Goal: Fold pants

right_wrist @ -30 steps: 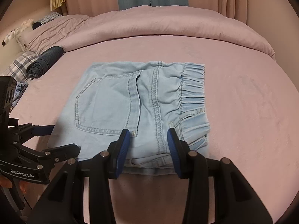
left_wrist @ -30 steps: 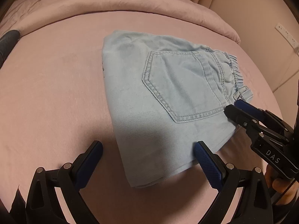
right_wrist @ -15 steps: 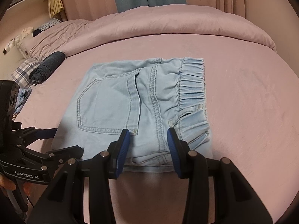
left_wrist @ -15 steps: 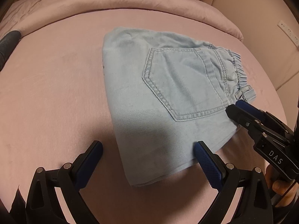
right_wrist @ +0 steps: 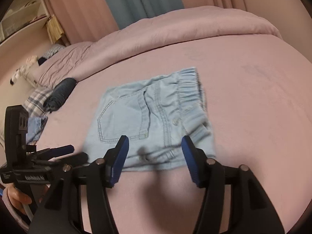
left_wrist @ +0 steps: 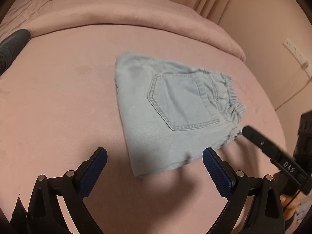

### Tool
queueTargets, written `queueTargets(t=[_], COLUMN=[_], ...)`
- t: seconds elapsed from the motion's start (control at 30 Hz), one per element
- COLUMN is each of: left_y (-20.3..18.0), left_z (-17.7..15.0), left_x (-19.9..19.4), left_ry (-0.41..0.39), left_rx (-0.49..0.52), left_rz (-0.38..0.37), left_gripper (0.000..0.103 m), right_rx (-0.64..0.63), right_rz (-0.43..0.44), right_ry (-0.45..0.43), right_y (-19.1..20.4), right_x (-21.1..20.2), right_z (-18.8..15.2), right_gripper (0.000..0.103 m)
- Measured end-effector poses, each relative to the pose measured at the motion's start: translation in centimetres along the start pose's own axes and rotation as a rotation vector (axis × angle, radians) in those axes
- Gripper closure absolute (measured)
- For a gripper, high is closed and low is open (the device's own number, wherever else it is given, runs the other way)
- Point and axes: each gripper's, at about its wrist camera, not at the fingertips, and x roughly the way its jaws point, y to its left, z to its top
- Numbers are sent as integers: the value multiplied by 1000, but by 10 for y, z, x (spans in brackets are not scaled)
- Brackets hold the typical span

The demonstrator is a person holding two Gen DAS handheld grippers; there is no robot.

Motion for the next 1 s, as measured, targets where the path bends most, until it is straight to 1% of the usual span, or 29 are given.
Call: queueTargets(t=[0.13,0.27,0.4,0.57,0.77,1.0], left_y=[6,10,16,21,25,35], left_z=[-5,-12,-19,-19,-16,-8], left_x=[-7,-8,-9,-6,2,11], left_ry=[0,15,34,51,73,92], left_rx=[-33,-60,-85,-109,-130,-196], left_rz=[-15,-26,-26,-21,-33,-80], left_gripper=[4,4,4,4,4,4], right_rx=[81,114,149,207,292,343], right_rz=[14,10,26,43,70,76], right_ry=[23,26,39,68,94,99], right_y=[-13,-14,-18,-26,-43,-58], right_x=[-8,-17,-18,-10,-6,-5], right_z=[-9,-18,-22,-25,-28,-27], right_gripper=[44,41,37,36,35,35])
